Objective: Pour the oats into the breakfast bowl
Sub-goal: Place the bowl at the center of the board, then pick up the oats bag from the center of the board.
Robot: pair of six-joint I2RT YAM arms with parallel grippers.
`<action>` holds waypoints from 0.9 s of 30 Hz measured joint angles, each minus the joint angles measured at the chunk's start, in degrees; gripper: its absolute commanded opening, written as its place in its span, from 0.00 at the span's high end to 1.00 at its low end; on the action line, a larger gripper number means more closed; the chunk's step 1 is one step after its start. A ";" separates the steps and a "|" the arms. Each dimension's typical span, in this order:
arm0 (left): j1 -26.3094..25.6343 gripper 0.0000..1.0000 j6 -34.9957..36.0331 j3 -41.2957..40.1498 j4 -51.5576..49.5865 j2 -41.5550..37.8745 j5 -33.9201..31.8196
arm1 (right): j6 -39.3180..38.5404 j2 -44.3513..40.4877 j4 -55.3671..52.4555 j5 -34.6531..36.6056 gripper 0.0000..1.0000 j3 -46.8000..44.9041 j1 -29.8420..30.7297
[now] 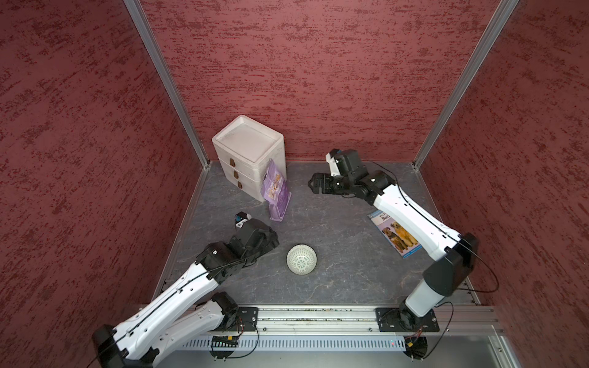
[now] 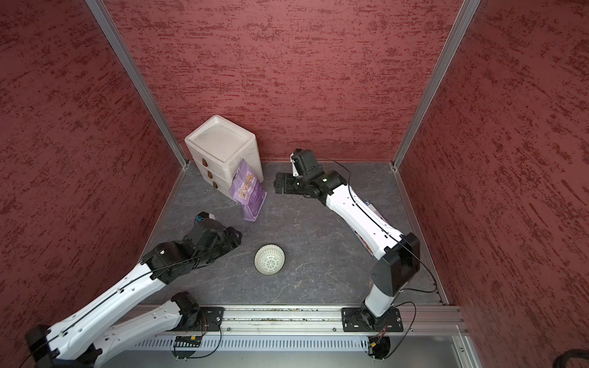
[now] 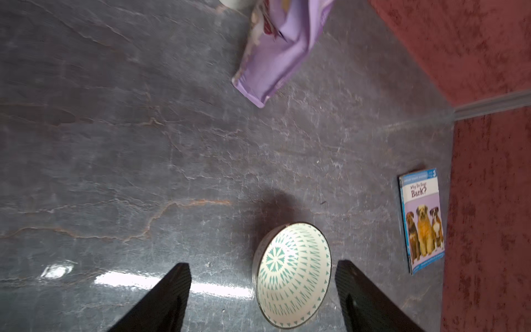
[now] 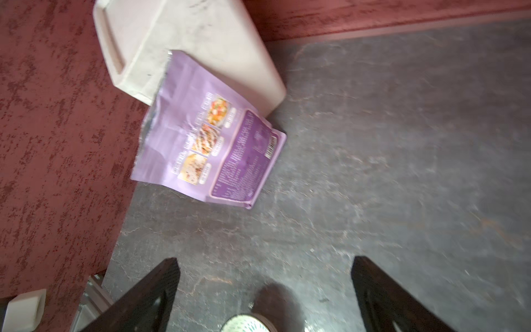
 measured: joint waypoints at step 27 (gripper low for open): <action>1.86 0.15 -7.58 -9.75 -6.58 -13.18 -2.89 | 4.17 39.01 -2.91 3.10 0.15 44.41 10.62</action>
